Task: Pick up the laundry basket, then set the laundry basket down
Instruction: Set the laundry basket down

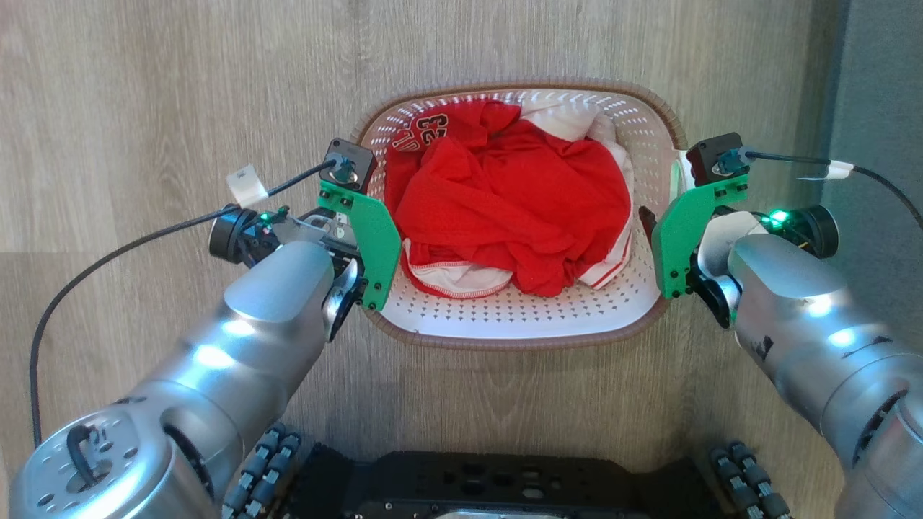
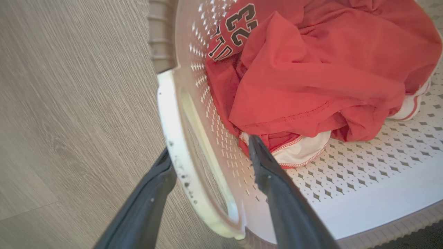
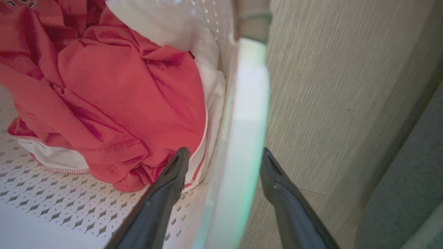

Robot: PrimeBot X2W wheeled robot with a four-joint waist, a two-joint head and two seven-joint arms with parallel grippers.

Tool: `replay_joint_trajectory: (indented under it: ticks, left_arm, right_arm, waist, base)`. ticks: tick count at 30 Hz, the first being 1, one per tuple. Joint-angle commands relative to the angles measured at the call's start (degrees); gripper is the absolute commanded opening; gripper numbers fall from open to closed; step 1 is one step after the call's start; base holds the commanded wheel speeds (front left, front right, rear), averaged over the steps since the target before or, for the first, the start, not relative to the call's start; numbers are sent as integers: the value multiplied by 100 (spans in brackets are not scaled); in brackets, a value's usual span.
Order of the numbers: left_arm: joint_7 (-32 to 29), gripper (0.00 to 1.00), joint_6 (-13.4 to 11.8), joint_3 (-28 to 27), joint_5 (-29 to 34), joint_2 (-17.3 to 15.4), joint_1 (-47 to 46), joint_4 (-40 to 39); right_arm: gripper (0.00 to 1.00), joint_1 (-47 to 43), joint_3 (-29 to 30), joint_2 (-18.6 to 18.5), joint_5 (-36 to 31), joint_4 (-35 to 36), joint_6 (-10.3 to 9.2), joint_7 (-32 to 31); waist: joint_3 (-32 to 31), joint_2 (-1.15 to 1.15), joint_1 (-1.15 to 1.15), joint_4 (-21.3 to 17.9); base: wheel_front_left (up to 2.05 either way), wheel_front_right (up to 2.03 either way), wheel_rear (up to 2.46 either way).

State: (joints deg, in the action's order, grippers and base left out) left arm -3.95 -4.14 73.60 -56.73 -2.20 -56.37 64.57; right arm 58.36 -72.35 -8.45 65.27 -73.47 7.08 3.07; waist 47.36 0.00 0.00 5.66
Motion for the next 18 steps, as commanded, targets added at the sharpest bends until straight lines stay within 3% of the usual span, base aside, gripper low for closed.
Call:
replay_joint_trajectory:
  ticks: [1,10,18]
  left_arm:
    - [33,100,-56,-30,37,-68,49,6]
    - [24,100,-16,-28,-47,-68,309,29]
    - [126,100,103,-26,-127,-68,939,108]
  right_arm:
    - [100,-302,-18,38,12,-15,41,14]
    - [100,-524,35,-5,30,-45,41,-238]
    - [100,-1115,243,4,82,-47,41,-299]
  waist:
    - [-30,0,0,-2]
    - [-678,0,0,-4]
    - [-2113,0,0,68]
  base:
    - [0,0,0]
    - [0,0,0]
    - [0,0,0]
